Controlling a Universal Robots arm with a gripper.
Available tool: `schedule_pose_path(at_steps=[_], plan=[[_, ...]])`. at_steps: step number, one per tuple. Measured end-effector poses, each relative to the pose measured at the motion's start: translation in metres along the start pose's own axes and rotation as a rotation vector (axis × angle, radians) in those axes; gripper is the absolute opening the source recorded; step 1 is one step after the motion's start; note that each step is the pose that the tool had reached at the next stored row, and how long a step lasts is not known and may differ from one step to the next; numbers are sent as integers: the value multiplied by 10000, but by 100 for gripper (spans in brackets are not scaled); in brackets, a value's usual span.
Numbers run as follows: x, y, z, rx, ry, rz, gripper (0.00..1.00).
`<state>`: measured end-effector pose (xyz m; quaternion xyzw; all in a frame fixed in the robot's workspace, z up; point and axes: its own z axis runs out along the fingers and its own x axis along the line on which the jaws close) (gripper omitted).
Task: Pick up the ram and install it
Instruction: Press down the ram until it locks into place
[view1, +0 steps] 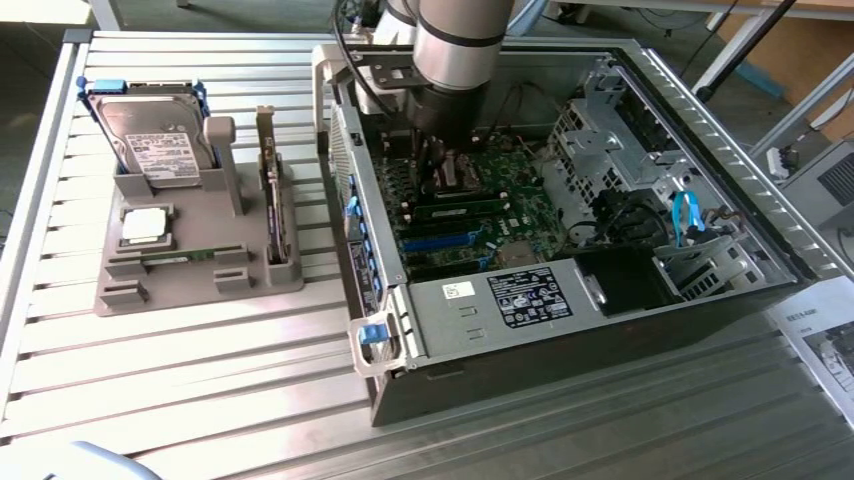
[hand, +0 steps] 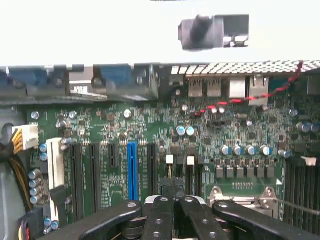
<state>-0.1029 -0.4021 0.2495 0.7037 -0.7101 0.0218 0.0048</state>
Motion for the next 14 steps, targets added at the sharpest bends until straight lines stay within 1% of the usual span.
schedule_pose_path(at_steps=[5,14], plan=[[0,0,5,1,-2,0,10],[-3,2,81,0,0,0,10]])
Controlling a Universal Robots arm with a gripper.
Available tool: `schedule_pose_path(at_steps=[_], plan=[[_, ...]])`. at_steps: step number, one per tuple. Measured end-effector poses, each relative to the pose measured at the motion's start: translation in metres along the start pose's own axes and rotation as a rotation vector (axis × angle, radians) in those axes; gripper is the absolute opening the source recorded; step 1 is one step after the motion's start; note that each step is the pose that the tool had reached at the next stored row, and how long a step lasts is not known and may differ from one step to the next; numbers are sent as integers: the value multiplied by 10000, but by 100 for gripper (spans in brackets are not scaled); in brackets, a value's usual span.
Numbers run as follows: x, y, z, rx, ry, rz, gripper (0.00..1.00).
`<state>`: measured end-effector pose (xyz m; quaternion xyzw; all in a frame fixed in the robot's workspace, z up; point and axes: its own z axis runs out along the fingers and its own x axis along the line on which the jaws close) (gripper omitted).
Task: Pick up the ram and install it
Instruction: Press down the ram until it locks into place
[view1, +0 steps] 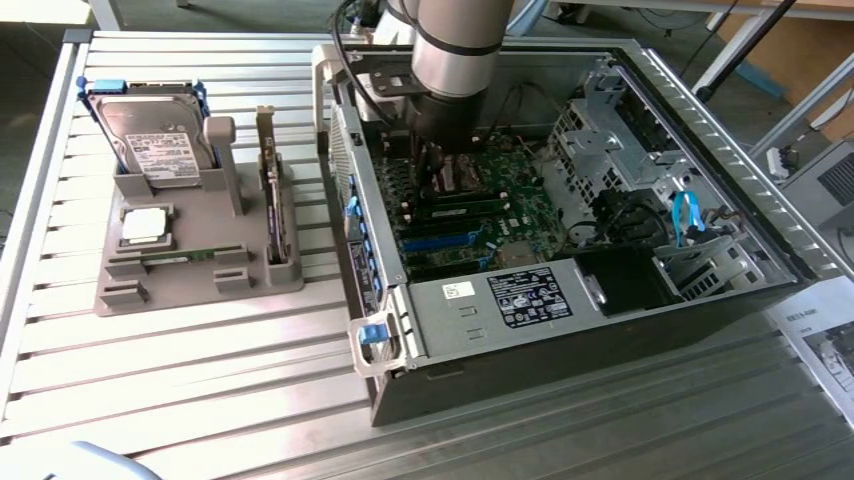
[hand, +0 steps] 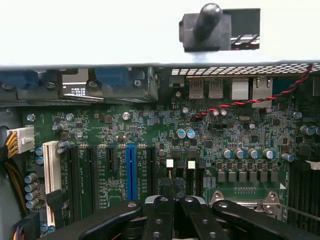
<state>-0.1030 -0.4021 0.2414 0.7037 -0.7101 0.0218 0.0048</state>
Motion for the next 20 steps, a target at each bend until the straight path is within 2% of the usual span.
schedule_pose_path(at_steps=[20], plan=[[-2,2,64,-2,4,0,10]])
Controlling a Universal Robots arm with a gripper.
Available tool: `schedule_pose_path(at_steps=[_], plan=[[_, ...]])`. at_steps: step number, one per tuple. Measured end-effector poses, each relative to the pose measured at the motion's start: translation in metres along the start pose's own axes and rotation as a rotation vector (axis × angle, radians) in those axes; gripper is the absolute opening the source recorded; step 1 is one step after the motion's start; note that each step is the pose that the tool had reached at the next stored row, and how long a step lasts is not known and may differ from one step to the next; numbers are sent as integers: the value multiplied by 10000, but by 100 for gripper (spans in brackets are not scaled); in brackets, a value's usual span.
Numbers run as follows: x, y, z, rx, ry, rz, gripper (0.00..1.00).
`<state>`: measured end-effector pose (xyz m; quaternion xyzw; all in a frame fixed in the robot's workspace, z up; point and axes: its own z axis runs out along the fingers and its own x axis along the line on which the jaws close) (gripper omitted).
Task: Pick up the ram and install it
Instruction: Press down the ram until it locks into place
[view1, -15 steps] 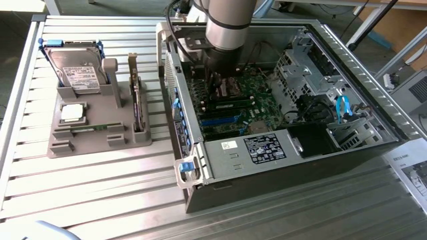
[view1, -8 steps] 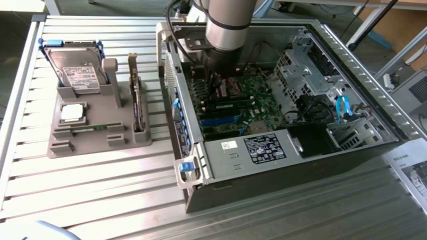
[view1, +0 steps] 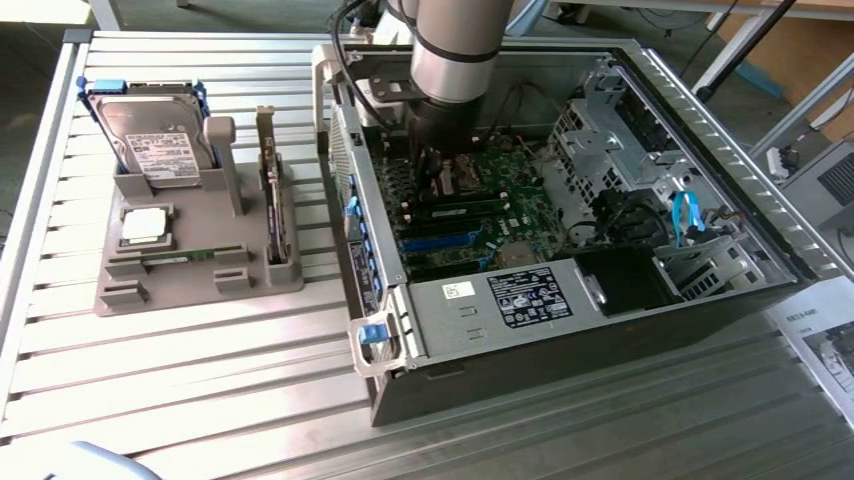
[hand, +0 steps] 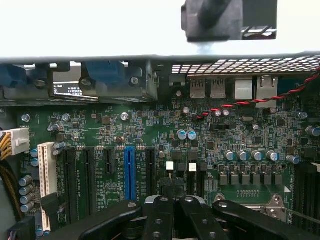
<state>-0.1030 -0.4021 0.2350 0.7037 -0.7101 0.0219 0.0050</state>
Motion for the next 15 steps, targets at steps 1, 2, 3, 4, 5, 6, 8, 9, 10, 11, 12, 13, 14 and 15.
schedule_pose_path(at_steps=[1,2,3,4,5,6,8,9,10,11,12,13,14,15], plan=[[0,0,1,0,-1,0,10],[0,0,2,1,-3,0,10],[0,0,1,1,-2,0,10],[0,0,2,2,-3,0,10],[-1,0,3,2,-4,0,10],[-1,0,7,3,-5,0,10],[-1,0,13,2,-3,0,10],[-1,0,17,1,-2,0,10],[-1,1,19,0,-1,0,10],[-1,1,21,0,0,0,10],[-1,1,21,0,0,0,10],[-1,0,22,1,-1,0,10],[-1,0,23,1,-3,0,10],[-1,0,23,2,-3,0,10]])
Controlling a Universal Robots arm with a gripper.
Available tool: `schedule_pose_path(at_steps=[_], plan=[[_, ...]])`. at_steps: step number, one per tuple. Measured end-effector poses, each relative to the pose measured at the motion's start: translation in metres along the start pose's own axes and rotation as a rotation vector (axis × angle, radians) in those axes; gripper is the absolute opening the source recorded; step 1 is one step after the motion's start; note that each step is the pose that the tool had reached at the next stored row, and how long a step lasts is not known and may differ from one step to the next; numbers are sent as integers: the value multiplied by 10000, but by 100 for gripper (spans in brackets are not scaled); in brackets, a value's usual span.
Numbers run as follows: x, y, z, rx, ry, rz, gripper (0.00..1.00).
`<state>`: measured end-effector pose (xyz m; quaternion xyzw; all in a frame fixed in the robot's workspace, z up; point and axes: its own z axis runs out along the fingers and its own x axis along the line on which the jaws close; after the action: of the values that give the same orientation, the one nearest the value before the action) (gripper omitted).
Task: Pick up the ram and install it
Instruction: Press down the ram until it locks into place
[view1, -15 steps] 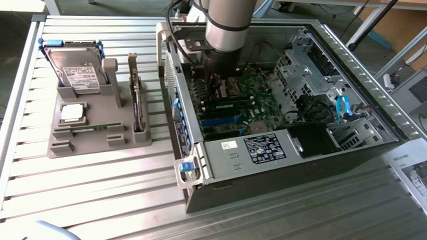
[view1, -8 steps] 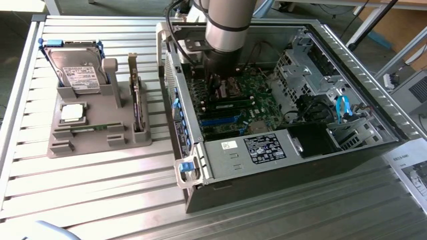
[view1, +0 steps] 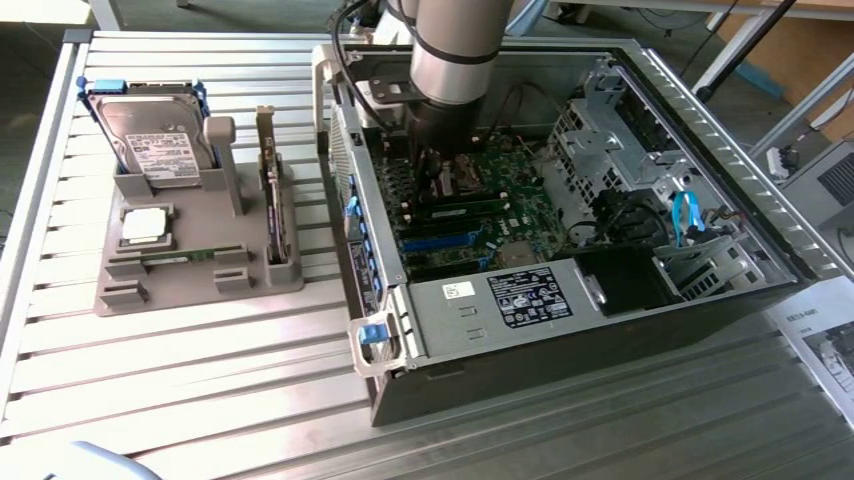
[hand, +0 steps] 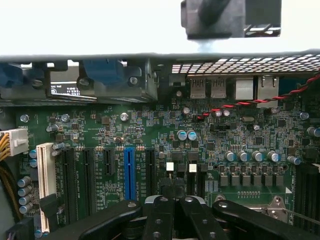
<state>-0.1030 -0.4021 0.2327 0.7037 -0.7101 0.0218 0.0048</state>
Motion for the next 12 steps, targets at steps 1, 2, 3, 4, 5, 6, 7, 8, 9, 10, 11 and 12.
schedule_pose_path(at_steps=[1,2,3,4,5,6,7,8,9,10,11,12], plan=[[0,0,2,0,0,0,10],[0,0,6,0,0,0,10],[0,1,10,-1,0,0,10],[0,1,13,-2,1,0,10],[0,1,15,-2,2,0,10],[0,1,17,-2,1,0,10],[-1,0,20,0,-2,0,10],[-1,1,21,-1,-1,0,10],[-1,1,23,-1,-1,0,10],[-1,1,23,0,-2,0,10],[-1,1,24,-1,-1,0,10],[-1,1,24,0,-2,0,10]])
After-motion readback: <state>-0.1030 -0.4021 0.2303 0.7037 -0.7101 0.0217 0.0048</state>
